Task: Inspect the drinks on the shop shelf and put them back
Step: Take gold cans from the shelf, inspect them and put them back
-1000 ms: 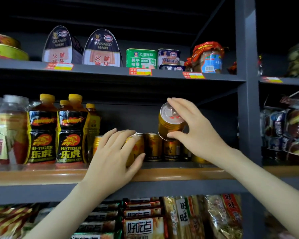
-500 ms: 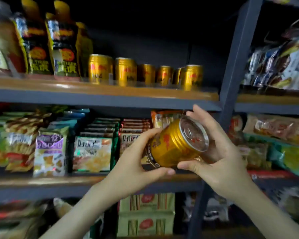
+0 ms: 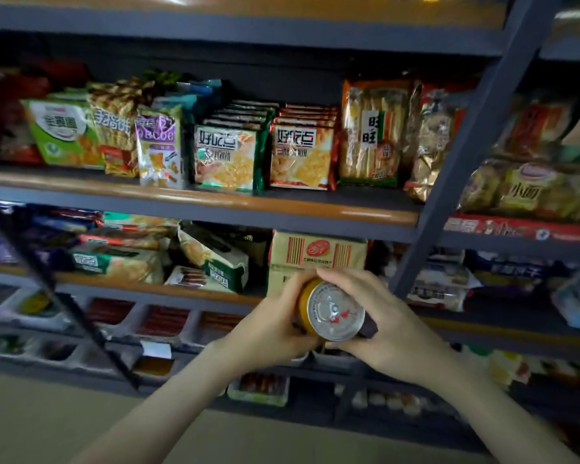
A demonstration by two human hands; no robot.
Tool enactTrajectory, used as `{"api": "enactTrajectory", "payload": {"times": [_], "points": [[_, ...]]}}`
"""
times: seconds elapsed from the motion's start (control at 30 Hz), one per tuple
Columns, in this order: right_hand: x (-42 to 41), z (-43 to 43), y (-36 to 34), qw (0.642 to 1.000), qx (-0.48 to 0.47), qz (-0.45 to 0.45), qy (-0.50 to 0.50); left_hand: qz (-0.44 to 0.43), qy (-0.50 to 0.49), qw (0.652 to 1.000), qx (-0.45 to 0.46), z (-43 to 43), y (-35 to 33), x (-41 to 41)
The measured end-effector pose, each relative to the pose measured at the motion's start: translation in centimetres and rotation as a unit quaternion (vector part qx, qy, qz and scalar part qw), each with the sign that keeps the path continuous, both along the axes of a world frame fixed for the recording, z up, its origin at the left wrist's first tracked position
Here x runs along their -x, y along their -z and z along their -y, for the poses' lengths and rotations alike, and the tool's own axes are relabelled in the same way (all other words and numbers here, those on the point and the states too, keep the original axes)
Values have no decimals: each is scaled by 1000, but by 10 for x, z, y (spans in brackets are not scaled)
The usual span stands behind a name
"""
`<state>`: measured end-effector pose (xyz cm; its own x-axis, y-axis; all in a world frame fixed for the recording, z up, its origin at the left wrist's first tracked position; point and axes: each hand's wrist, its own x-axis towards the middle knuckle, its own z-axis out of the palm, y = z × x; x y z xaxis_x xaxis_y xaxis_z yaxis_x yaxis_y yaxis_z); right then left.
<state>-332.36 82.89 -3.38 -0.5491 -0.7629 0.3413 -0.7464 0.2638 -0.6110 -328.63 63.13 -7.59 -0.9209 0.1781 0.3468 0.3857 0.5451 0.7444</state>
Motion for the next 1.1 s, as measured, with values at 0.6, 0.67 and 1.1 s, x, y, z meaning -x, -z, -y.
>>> {"api": "enactTrajectory", "payload": {"times": [0.6,0.67,1.1], "points": [[-37,43,58,550,372,747,43,26,-27,997,-74,18,11,-43],[-39,46,58,540,333,769,71,28,-35,997,-55,18,7,-41],[-39,35,61,828,214,494,155,415,-92,810,-403,19,4,-32]]}}
